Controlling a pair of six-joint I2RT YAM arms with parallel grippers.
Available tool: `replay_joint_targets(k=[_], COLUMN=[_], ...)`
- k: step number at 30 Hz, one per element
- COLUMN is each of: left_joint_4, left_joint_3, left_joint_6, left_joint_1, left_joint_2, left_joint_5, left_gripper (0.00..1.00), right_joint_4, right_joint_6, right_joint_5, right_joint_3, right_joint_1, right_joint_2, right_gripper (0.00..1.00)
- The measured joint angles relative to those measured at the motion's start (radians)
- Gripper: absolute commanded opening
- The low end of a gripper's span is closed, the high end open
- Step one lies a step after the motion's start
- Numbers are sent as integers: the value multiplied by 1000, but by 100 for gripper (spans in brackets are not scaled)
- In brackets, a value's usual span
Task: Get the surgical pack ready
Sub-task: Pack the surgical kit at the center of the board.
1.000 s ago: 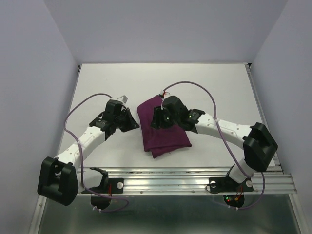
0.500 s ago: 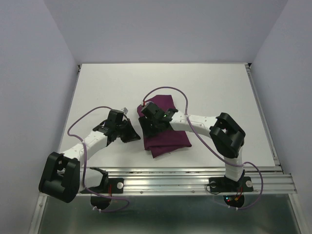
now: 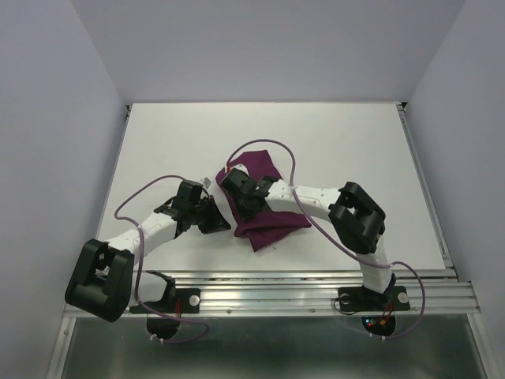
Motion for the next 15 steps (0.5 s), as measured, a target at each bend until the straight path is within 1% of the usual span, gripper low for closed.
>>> replay_joint_targets(k=[3, 7, 15], left_joint_4=[27, 66, 153], left_joint_3=[-2, -11, -19], left_joint_6=[0, -3, -43], left_joint_1=[-3, -14, -73], left_joint_2=[18, 45, 68], left_joint_5=[18, 34, 68], left_gripper=[0, 0, 0], right_joint_4=[16, 66, 126], right_joint_6=[2, 4, 57], right_joint_5=[2, 2, 0], right_joint_3=[-13, -89, -167], right_joint_1=[0, 0, -1], right_joint_2=[-10, -71, -151], right_gripper=[1, 1, 1])
